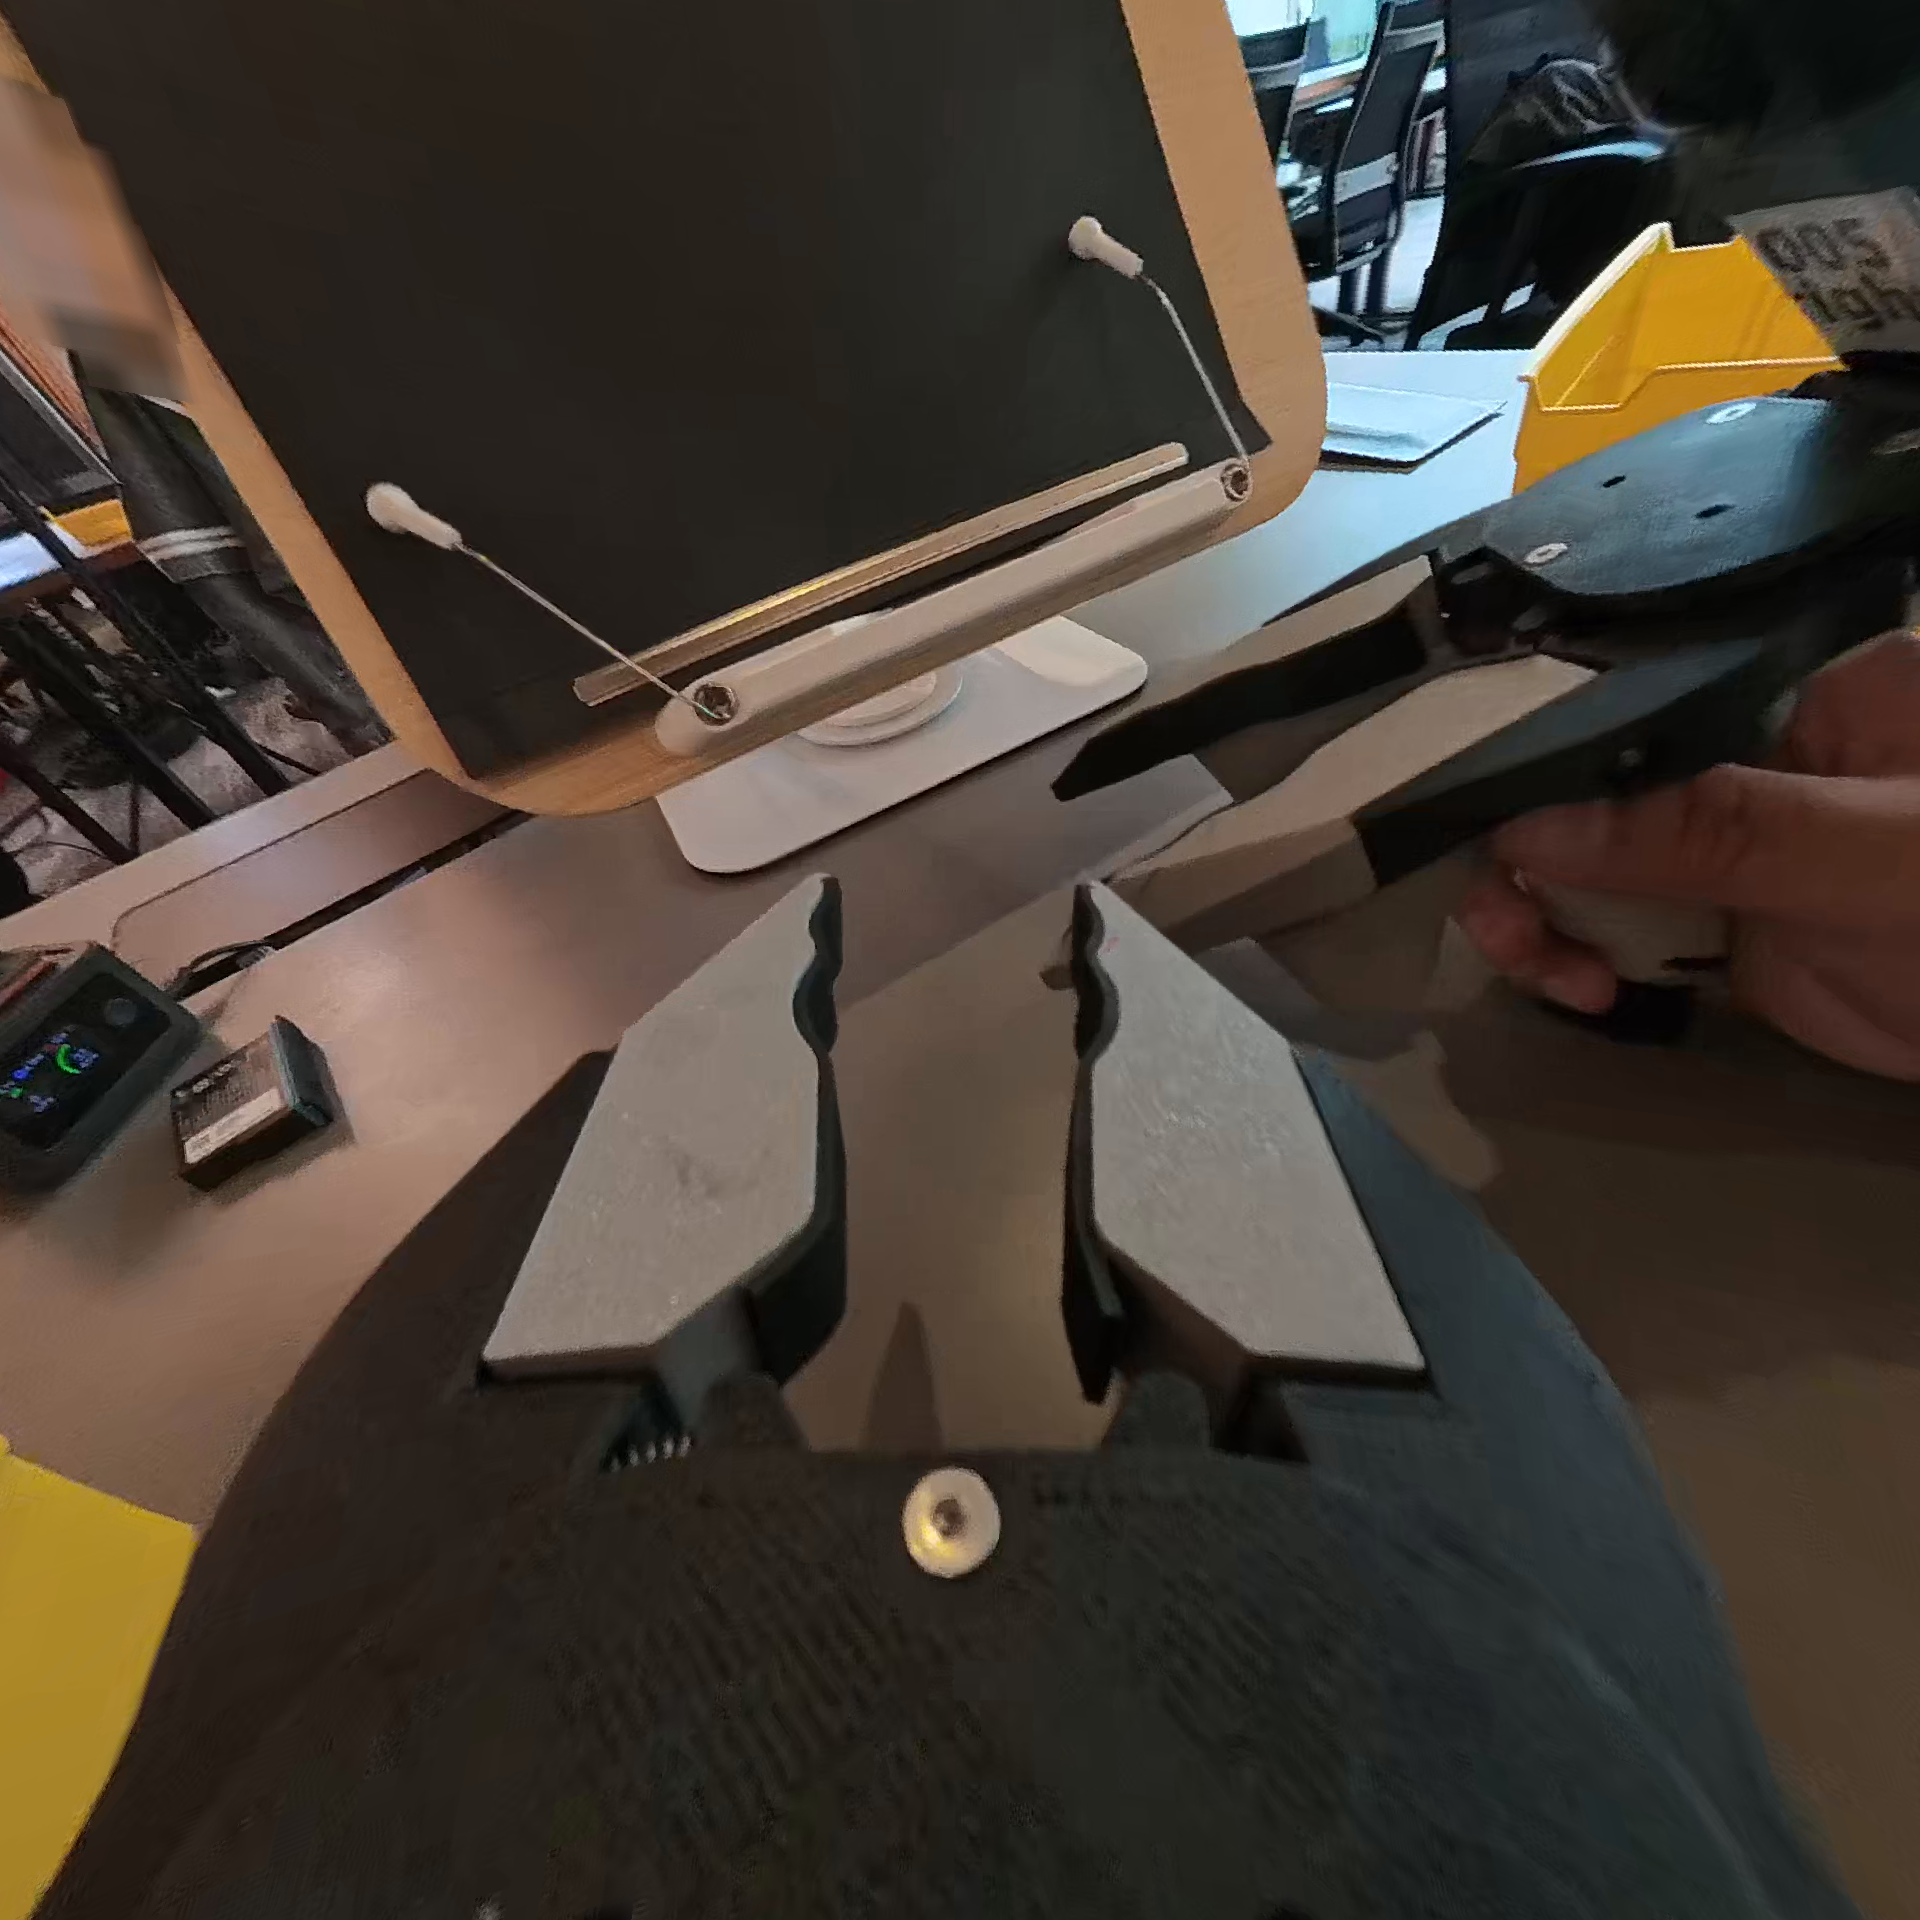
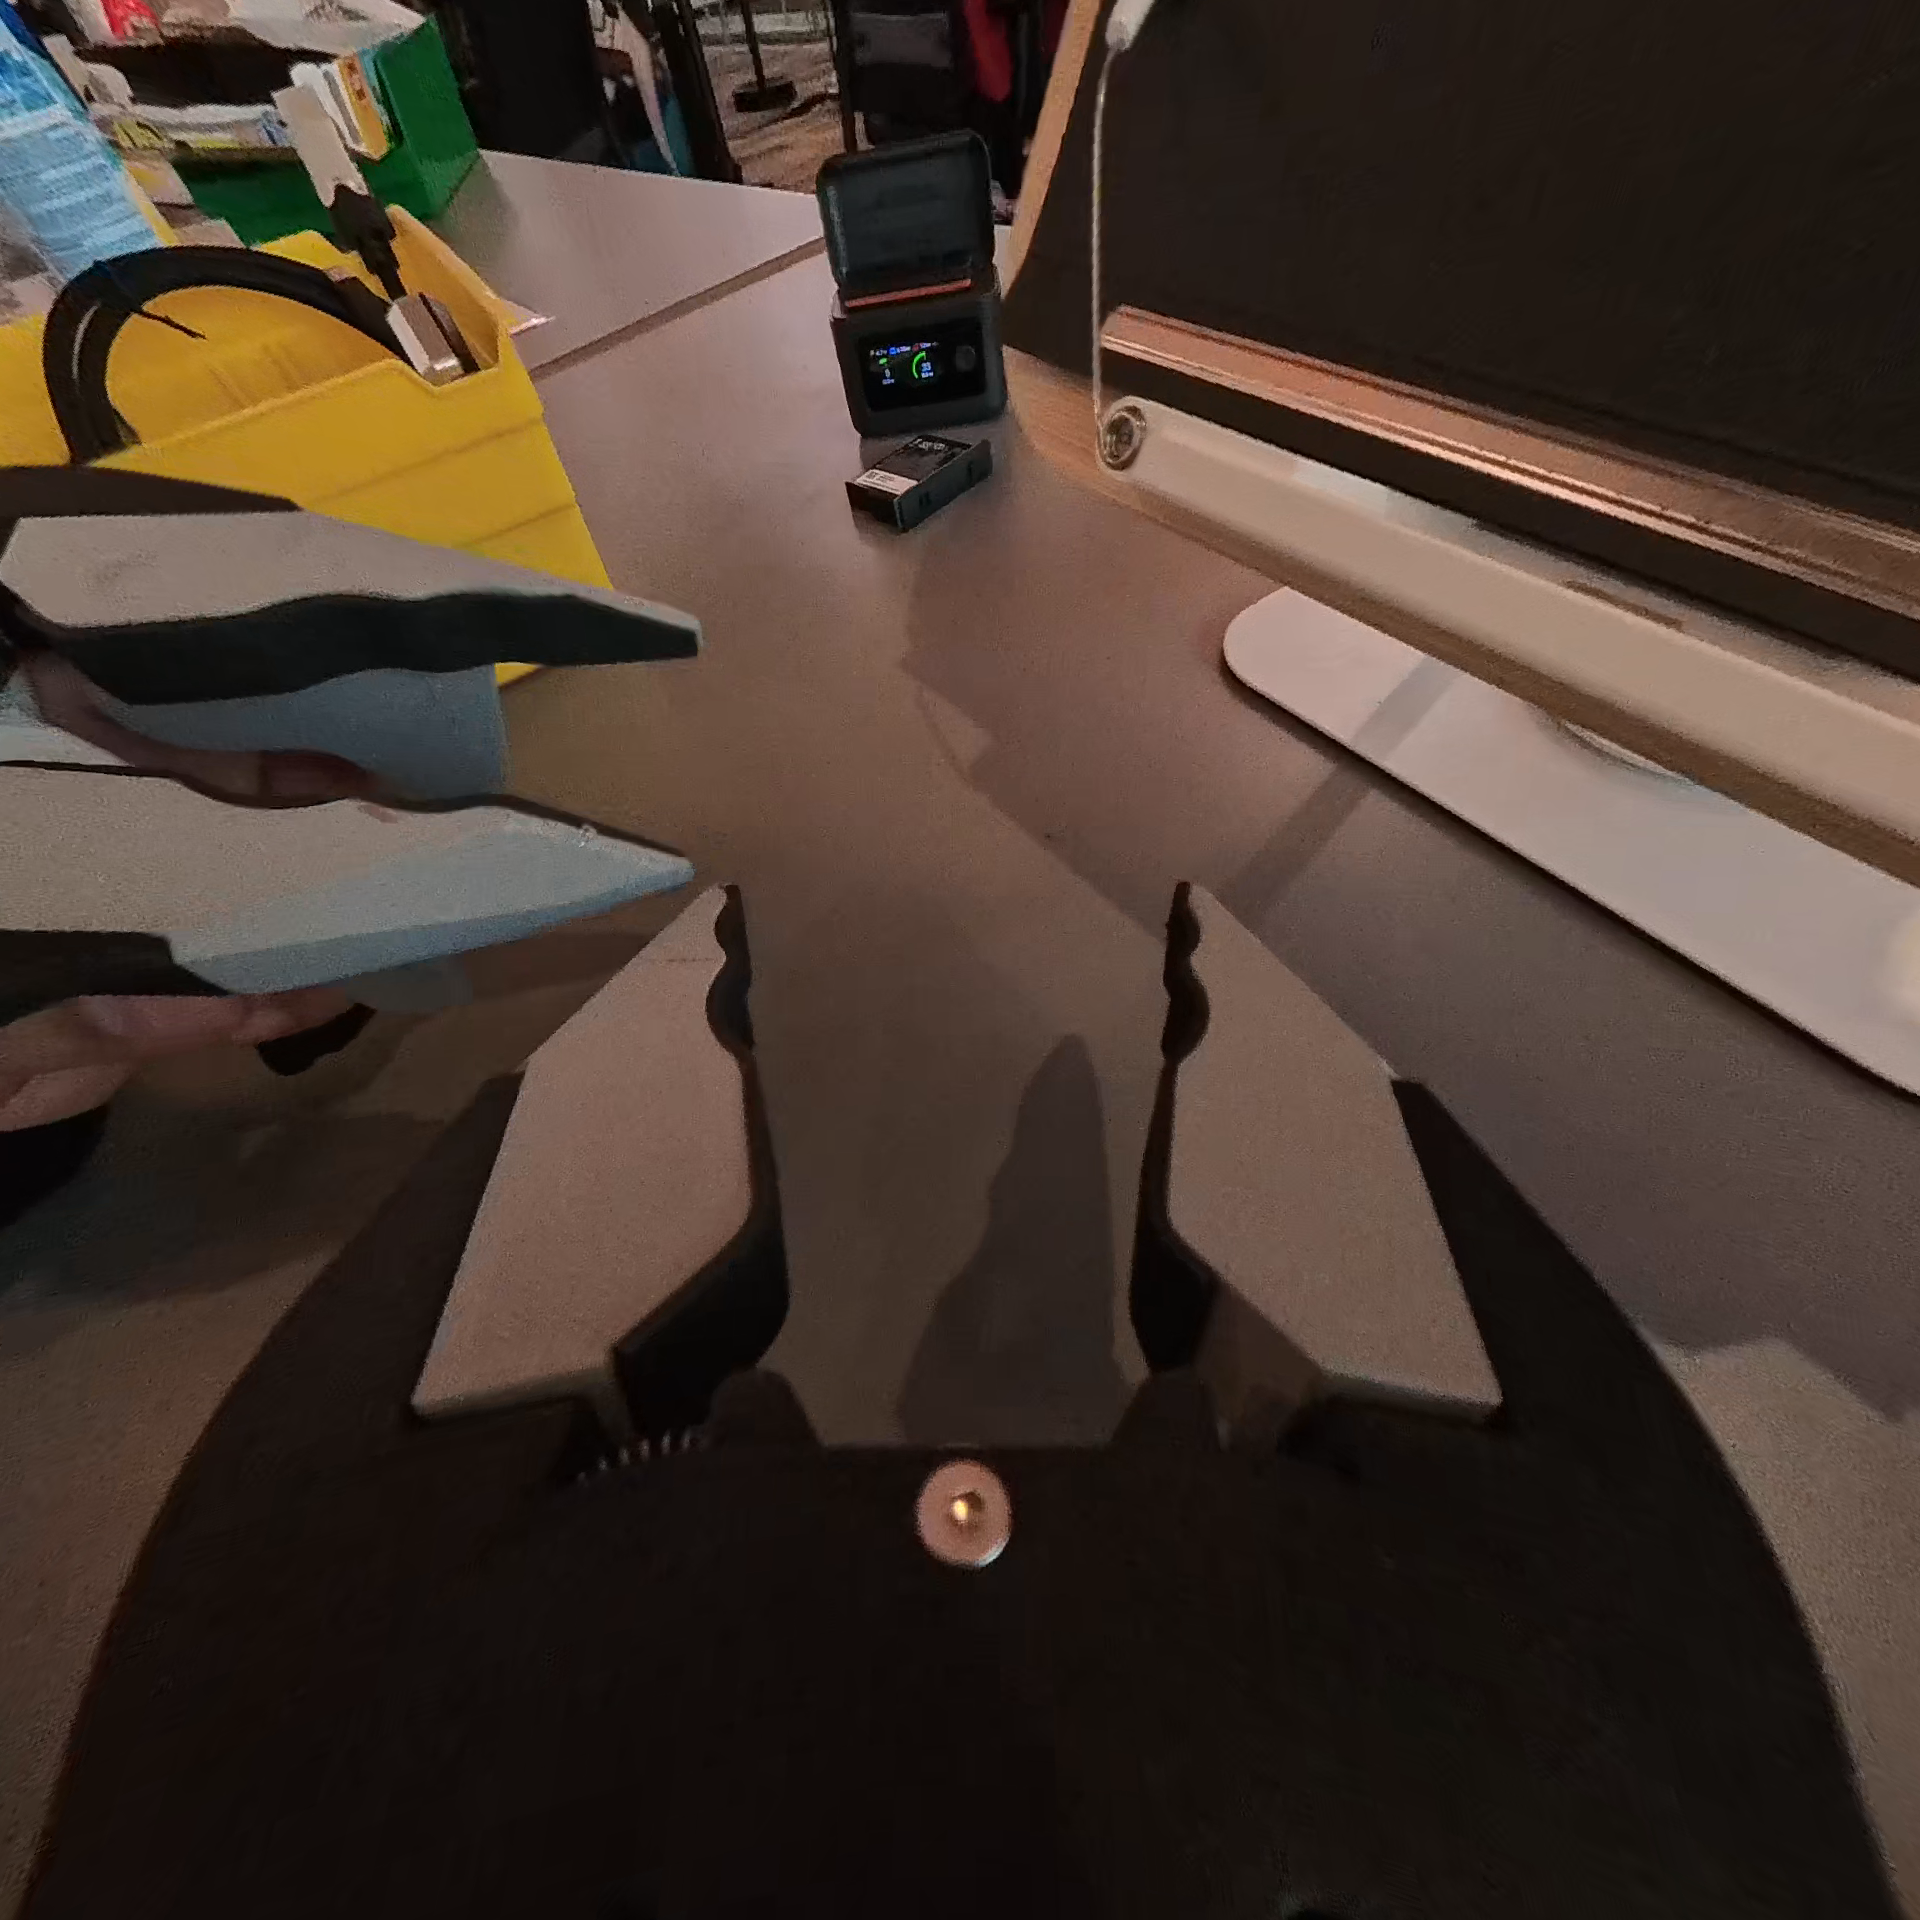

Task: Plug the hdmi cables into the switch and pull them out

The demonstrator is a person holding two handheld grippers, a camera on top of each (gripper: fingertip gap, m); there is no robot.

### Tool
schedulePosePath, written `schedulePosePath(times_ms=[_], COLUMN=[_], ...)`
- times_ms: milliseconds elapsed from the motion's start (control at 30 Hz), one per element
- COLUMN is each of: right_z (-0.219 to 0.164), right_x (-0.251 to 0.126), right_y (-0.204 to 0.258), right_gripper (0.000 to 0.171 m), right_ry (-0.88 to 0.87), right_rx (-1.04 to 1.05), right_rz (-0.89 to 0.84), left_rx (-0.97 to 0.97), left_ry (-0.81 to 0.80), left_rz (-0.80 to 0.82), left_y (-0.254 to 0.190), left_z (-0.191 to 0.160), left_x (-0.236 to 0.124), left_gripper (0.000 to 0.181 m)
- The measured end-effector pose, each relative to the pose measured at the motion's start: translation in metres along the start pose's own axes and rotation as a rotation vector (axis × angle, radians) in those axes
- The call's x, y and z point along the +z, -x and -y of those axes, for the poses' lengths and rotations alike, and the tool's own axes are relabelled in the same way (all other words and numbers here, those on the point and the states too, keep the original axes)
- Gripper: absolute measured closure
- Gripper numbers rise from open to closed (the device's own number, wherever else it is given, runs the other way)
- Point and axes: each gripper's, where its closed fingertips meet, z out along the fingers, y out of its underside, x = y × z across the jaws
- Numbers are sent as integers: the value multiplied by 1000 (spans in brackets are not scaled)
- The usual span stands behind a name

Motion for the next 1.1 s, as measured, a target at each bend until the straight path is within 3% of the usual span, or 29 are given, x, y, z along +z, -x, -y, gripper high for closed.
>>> schedulePosePath(times_ms=[200, 333, 467, 700, 800, 933, 1100], right_z=[-5, -4, -7, 3, 4, -1, -2], right_x=[-1, 5, 6, -13, -12, -10, -11], right_y=[-2, 2, 1, 0, -3, 0, -7], right_gripper=[90, 100, 98, 95, 97, 97, 99], right_ry=[28, 25, 42, -28, -52, -27, -26], right_rx=[42, 55, 65, 66, 56, 55, 90], right_rz=[21, 49, 36, 23, -3, 5, -5], left_rx=[-21, -71, -128, -89, -65, -16, 119], left_ry=[-67, -19, 0, -39, 13, 81, 207], left_rz=[-52, -89, -102, -76, -42, 2, 214], left_y=[-9, -12, -7, -8, -9, -4, 106], left_z=[12, -2, -7, 15, 7, 21, 70], left_x=[-8, 1, 5, -9, -11, -61, -164], left_gripper=[145, 145, 142, 138, 136, 129, 128])
